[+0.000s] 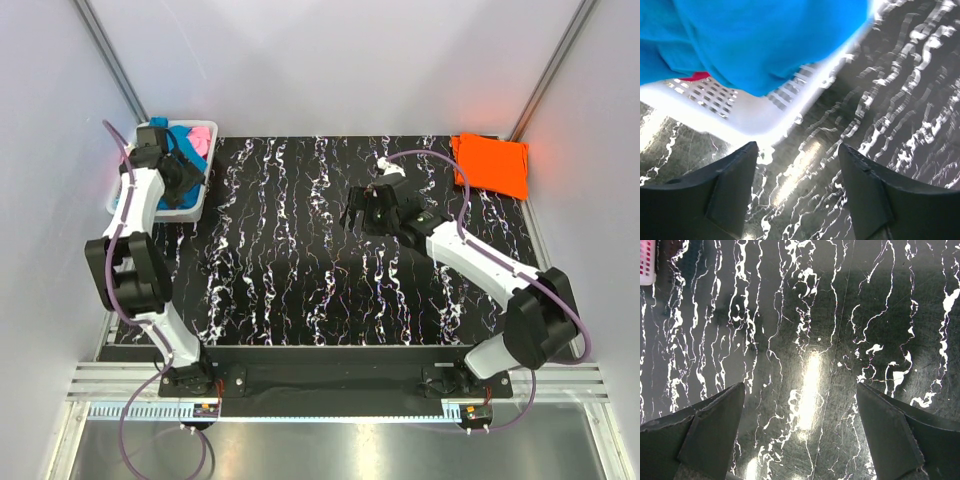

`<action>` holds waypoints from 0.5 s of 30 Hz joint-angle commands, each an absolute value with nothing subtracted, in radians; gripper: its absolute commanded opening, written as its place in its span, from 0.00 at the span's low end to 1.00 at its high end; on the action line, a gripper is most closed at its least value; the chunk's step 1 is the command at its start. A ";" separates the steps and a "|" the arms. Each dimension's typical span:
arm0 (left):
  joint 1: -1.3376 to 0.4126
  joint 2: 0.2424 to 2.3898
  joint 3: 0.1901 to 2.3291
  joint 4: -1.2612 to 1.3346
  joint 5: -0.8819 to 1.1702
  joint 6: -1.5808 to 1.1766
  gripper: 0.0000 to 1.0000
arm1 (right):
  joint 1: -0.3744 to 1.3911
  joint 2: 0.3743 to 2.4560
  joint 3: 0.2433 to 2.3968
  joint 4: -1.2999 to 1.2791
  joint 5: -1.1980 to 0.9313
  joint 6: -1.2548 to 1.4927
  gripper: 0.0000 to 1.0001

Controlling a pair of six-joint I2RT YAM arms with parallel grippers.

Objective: Fold and stack the t-shirts
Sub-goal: Grab the tshirt from the pile

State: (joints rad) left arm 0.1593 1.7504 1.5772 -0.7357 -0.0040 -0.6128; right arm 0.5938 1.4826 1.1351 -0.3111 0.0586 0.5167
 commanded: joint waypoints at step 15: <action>0.342 1.824 1.649 -0.598 0.092 -0.624 0.71 | 0.601 1.643 1.169 -0.224 0.015 0.488 1.00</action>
